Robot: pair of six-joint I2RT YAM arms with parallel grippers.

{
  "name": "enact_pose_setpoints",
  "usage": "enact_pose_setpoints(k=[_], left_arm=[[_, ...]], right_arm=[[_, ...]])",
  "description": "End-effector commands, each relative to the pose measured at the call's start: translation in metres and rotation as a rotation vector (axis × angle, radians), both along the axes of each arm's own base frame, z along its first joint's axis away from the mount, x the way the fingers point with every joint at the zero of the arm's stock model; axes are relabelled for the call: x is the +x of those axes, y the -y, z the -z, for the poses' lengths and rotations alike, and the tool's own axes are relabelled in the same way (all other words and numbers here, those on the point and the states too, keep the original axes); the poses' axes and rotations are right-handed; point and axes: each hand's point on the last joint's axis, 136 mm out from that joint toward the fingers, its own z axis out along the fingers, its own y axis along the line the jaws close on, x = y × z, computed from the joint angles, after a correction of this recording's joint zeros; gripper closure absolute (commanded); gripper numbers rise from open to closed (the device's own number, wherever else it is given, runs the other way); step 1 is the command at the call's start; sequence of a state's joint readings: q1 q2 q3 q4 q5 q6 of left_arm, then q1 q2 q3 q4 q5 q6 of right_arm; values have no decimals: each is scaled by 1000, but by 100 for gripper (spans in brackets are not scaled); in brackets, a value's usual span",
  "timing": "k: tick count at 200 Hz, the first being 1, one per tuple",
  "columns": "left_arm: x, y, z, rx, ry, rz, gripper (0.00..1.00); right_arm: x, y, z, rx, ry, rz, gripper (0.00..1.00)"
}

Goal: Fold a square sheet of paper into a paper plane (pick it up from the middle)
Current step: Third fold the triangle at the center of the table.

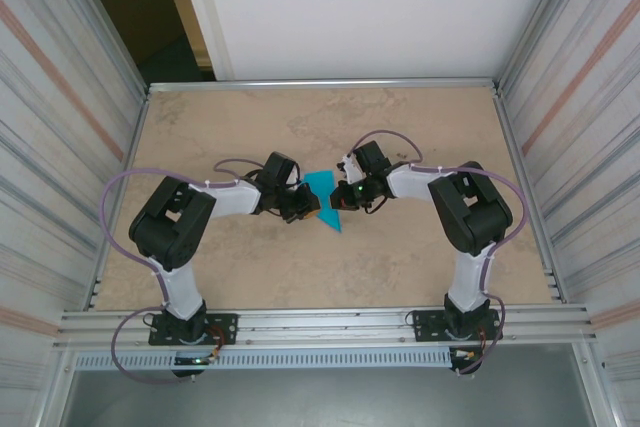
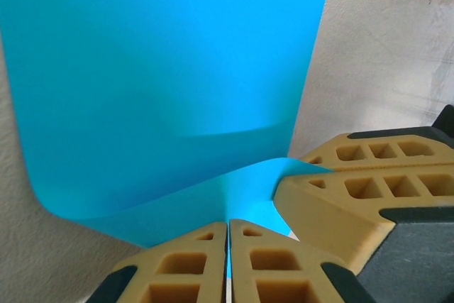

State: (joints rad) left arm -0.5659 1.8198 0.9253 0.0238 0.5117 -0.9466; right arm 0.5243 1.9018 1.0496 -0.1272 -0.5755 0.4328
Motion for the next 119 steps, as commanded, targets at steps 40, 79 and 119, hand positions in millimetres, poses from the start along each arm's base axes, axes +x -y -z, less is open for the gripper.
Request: enact_pose_setpoints(k=[40, 79, 119], left_arm=[[1, 3, 3, 8, 3, 19, 90], [1, 4, 2, 7, 4, 23, 90], [14, -6, -10, 17, 42, 8, 89]], right_arm=[[2, 2, 11, -56, 10, -16, 99], [3, 3, 12, -68, 16, -11, 100], [3, 4, 14, -73, 14, -10, 100]])
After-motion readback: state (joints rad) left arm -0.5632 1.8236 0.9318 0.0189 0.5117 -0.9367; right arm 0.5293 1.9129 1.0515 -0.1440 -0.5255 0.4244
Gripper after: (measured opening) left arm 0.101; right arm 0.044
